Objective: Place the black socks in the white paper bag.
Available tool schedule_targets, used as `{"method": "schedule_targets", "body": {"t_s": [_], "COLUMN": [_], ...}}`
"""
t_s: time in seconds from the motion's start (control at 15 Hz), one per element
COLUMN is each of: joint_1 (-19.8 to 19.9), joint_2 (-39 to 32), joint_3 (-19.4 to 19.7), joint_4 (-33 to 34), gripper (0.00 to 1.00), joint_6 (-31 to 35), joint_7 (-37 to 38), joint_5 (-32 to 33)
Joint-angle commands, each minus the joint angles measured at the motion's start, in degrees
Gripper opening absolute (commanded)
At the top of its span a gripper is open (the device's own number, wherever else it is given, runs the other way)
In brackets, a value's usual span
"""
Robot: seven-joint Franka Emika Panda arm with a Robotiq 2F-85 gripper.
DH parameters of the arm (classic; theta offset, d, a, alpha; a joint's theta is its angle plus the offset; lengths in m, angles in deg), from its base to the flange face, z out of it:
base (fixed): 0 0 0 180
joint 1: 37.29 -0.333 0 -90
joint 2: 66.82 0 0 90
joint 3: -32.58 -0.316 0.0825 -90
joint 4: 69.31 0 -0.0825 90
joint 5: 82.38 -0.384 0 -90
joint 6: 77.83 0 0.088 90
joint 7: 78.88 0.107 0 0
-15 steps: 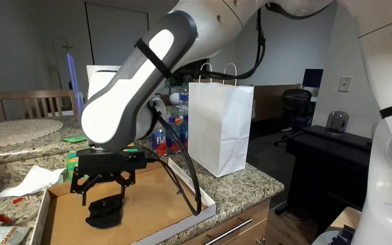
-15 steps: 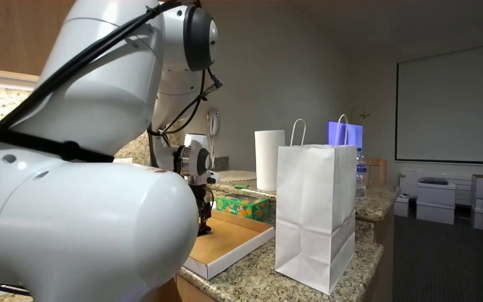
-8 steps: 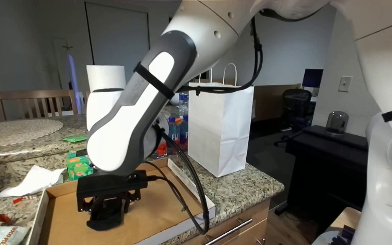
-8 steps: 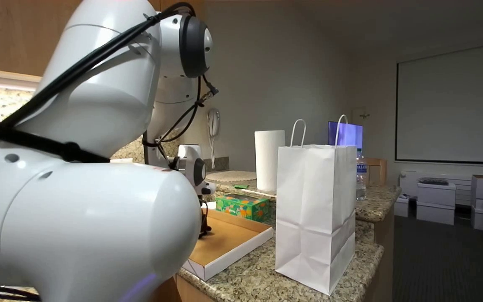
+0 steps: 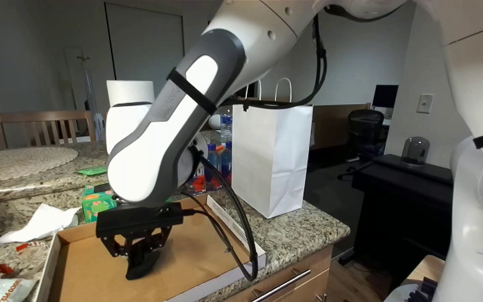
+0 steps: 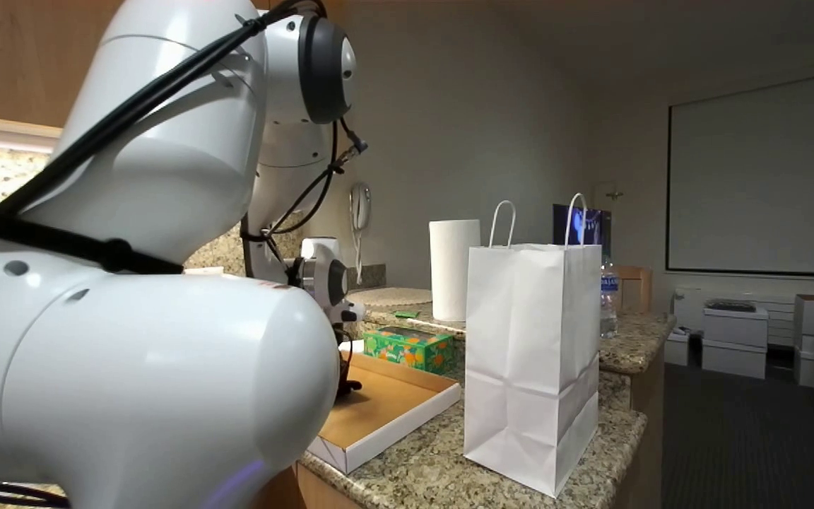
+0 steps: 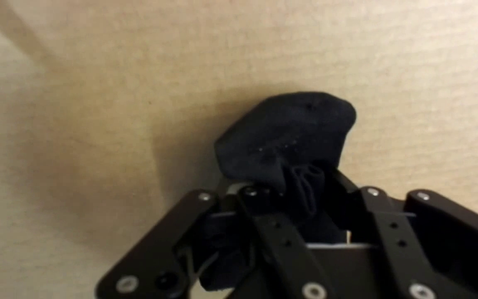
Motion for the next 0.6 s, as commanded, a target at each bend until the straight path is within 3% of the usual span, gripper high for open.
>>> {"method": "schedule_targets", "body": {"t_s": [0.0, 0.53], "joint_1": [-0.46, 5.5], "joint_2": [4.46, 19.82], "joint_3": [1.09, -2.46], "joint_4": [-2.26, -1.85], "gripper": [0.09, 0.09], "joint_6": [-5.09, -18.98], "joint_7": [3.7, -3.67], "joint_5": [3.55, 8.42]}}
